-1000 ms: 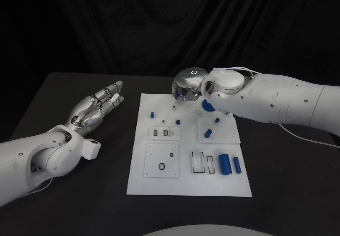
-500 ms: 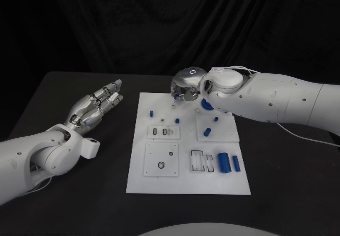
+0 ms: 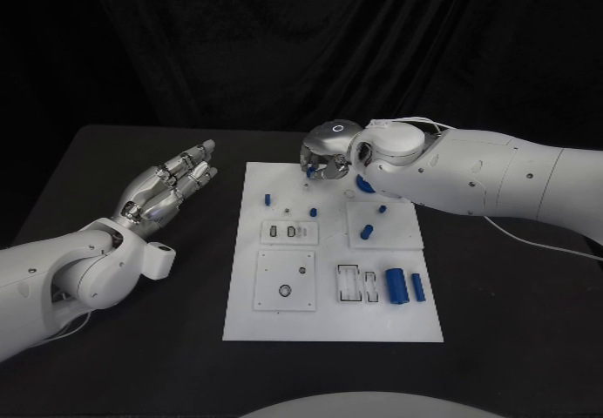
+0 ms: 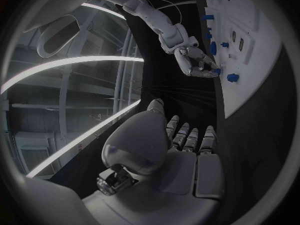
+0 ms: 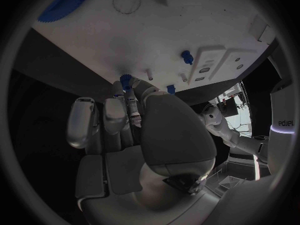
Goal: Assemble the parts on the task board
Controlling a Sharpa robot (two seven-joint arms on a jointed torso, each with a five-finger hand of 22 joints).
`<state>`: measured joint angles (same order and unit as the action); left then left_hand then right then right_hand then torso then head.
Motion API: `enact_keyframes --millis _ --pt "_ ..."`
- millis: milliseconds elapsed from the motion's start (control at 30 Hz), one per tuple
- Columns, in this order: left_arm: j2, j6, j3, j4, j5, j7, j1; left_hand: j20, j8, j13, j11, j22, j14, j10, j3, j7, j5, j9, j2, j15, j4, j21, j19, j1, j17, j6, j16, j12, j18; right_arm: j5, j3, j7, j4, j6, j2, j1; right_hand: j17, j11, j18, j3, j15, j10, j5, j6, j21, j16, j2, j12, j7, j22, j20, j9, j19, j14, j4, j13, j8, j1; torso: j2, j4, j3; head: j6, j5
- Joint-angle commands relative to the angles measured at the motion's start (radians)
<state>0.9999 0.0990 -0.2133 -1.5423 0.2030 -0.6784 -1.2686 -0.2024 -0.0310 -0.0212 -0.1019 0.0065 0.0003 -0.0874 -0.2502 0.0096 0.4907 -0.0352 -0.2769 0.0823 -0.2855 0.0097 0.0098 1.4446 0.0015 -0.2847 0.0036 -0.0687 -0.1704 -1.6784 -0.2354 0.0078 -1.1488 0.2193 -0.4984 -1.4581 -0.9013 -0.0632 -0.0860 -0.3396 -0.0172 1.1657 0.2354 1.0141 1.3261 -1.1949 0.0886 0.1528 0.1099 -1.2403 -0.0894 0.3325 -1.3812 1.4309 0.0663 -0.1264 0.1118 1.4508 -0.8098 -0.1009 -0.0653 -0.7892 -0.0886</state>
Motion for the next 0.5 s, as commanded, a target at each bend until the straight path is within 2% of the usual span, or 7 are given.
enact_keyframes --millis 33,167,233,333,367,400,500 --pt "-0.002 -0.017 0.001 0.0 0.002 -0.148 -0.003 -0.006 -0.007 0.0 -0.002 0.001 0.0 0.007 0.005 0.005 0.004 -0.001 0.001 0.008 -0.002 0.002 0.002 0.012 -0.002 -0.003 -0.004 0.0 -0.01 -0.003 0.0 -0.017 0.002 -0.024 0.001 0.005 0.01 -0.006 -0.001 -0.002 0.004 -0.021 -0.009 -0.01 -0.011 0.01 0.007 -0.016 -0.003 0.008 -0.002 0.0 0.012 -0.012 0.006 0.005 -0.009 -0.007 -0.001 0.0005 -0.0005 -0.001 0.003" --pt "-0.002 -0.018 0.001 0.001 0.002 -0.147 -0.003 -0.006 -0.007 0.0 -0.003 0.001 0.0 0.007 0.005 0.005 0.004 -0.001 0.001 0.009 -0.001 0.002 0.002 0.013 -0.002 -0.003 -0.004 0.0 -0.01 -0.003 0.0 -0.023 0.004 -0.031 0.0 0.006 0.029 -0.02 -0.005 -0.005 0.008 -0.066 -0.017 -0.052 -0.025 0.024 0.016 -0.047 -0.012 0.021 -0.006 -0.008 0.024 -0.023 0.014 0.015 -0.037 -0.015 -0.001 0.0005 -0.0004 -0.002 0.004" --pt "-0.002 -0.018 0.001 0.002 0.002 -0.146 -0.003 -0.006 -0.007 0.0 -0.003 0.001 0.0 0.008 0.005 0.004 0.005 -0.001 0.001 0.009 -0.001 0.002 0.002 0.013 -0.002 -0.001 -0.004 0.001 -0.01 -0.003 0.0 -0.024 0.005 -0.031 -0.001 0.006 0.054 -0.037 -0.011 -0.001 0.007 -0.138 -0.042 -0.157 -0.047 0.044 0.031 -0.085 -0.028 0.042 -0.008 -0.035 0.041 -0.04 0.021 0.027 -0.05 -0.024 -0.001 0.0005 -0.0005 -0.002 0.004" --pt "-0.002 -0.018 0.001 0.002 0.002 -0.146 -0.003 -0.006 -0.007 0.0 -0.003 0.001 0.0 0.008 0.005 0.004 0.005 -0.001 0.001 0.009 -0.001 0.002 0.002 0.013 -0.002 -0.001 -0.004 0.001 -0.01 -0.002 0.0 -0.021 0.005 -0.024 -0.003 0.007 0.072 -0.038 -0.015 0.01 0.005 -0.206 -0.052 -0.235 -0.067 0.058 0.031 -0.089 -0.042 0.059 -0.007 -0.058 0.058 -0.056 0.02 0.032 -0.05 -0.025 -0.001 0.0005 -0.0003 -0.003 0.005" --pt "-0.001 -0.018 0.001 0.003 0.002 -0.145 -0.003 -0.006 -0.007 0.0 -0.003 0.001 0.0 0.008 0.005 0.004 0.005 -0.001 0.001 0.009 -0.001 0.002 0.002 0.013 -0.002 -0.001 -0.004 0.001 -0.01 -0.002 0.0 -0.017 0.005 -0.017 -0.004 0.007 0.081 -0.039 -0.017 0.021 0.006 -0.248 -0.057 -0.285 -0.078 0.066 0.029 -0.086 -0.055 0.067 -0.007 -0.074 0.066 -0.066 0.018 0.033 -0.05 -0.024 -0.001 0.0005 -0.0003 -0.003 0.005" --pt "-0.002 -0.019 0.001 0.003 0.002 -0.145 -0.003 -0.006 -0.007 0.0 -0.003 0.001 0.0 0.008 0.005 0.004 0.005 -0.001 0.001 0.009 -0.001 0.002 0.002 0.013 -0.002 -0.001 -0.004 0.001 -0.01 0.001 0.0 -0.01 0.005 -0.001 -0.006 0.007 0.103 -0.042 -0.023 0.043 0.01 -0.309 -0.069 -0.386 -0.103 0.082 0.024 -0.081 -0.067 0.088 -0.009 -0.111 0.086 -0.086 0.016 0.033 -0.052 -0.025 -0.001 0.0 -0.0004 -0.003 0.006" --pt "-0.002 -0.019 0.001 0.004 0.002 -0.145 -0.003 -0.007 -0.006 0.0 -0.003 0.001 0.0 0.009 0.006 0.004 0.005 0.0 0.001 0.009 -0.001 0.002 0.002 0.014 -0.002 0.0 -0.004 0.001 -0.01 0.019 0.0 0.009 0.004 0.036 -0.011 0.007 0.136 -0.041 -0.03 0.072 0.012 -0.373 -0.08 -0.54 -0.139 0.105 0.014 -0.072 -0.085 0.116 -0.013 -0.17 0.114 -0.117 0.017 0.029 -0.063 -0.023 -0.001 -0.0003 -0.0003 -0.002 0.007"
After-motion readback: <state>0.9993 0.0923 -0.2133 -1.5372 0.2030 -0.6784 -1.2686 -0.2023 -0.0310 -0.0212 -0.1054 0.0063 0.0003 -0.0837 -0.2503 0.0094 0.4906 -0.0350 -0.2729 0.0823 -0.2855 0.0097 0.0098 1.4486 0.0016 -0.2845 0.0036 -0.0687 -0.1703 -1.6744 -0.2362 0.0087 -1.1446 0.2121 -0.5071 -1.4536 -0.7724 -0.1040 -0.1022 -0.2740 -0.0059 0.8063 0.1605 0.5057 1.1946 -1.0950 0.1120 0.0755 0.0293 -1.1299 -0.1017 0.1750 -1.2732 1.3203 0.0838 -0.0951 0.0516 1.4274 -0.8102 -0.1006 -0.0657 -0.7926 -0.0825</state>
